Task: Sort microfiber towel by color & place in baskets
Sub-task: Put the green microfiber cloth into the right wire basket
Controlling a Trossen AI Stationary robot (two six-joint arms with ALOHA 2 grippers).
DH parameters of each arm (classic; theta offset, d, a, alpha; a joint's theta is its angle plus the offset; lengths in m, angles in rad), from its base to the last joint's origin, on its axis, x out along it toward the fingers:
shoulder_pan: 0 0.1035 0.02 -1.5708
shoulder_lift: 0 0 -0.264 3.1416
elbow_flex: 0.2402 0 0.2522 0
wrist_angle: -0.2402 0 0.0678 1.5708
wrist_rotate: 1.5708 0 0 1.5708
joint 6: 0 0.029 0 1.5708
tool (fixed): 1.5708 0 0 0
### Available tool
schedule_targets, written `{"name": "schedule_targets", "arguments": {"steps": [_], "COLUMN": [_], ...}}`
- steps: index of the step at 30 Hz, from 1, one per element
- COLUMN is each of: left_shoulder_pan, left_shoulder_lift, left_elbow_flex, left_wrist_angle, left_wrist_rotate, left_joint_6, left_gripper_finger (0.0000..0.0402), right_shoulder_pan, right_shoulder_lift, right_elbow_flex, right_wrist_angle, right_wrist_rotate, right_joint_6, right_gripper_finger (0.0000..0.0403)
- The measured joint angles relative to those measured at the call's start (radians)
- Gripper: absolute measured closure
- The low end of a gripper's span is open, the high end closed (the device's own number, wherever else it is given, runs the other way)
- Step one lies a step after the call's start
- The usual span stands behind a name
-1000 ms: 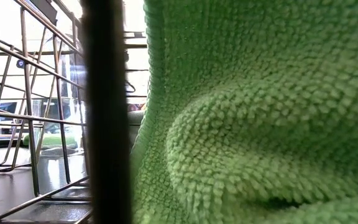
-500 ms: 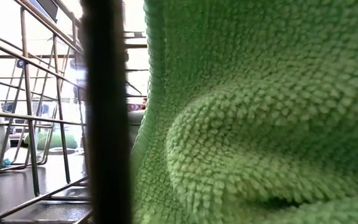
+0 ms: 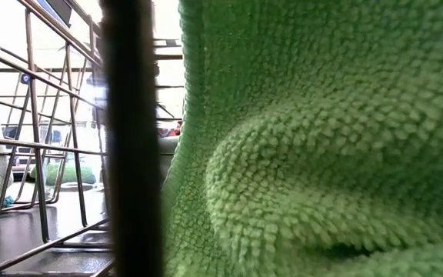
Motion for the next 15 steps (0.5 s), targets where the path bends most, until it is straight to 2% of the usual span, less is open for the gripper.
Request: {"name": "schedule_targets", "arguments": {"steps": [8, 15], "left_shoulder_pan": [-0.001, -0.001], "left_shoulder_lift": [-0.022, -0.023], "left_elbow_flex": [-0.004, -0.004], "left_wrist_angle": [-0.055, -0.099], "left_wrist_rotate": [0.012, 0.045], "left_joint_6": [-0.045, -0.071], "left_gripper_finger": [0.0387, 0.0398], "right_shoulder_pan": [0.0, 0.0], "right_shoulder_lift": [0.0, -0.004], "right_elbow_flex": [0.0, 0.0], "right_wrist_angle": [-0.01, -0.01], "right_wrist_rotate": [0.003, 0.003], "right_joint_6": [0.001, 0.001], "right_gripper_finger": [0.0335, 0.0335]}}
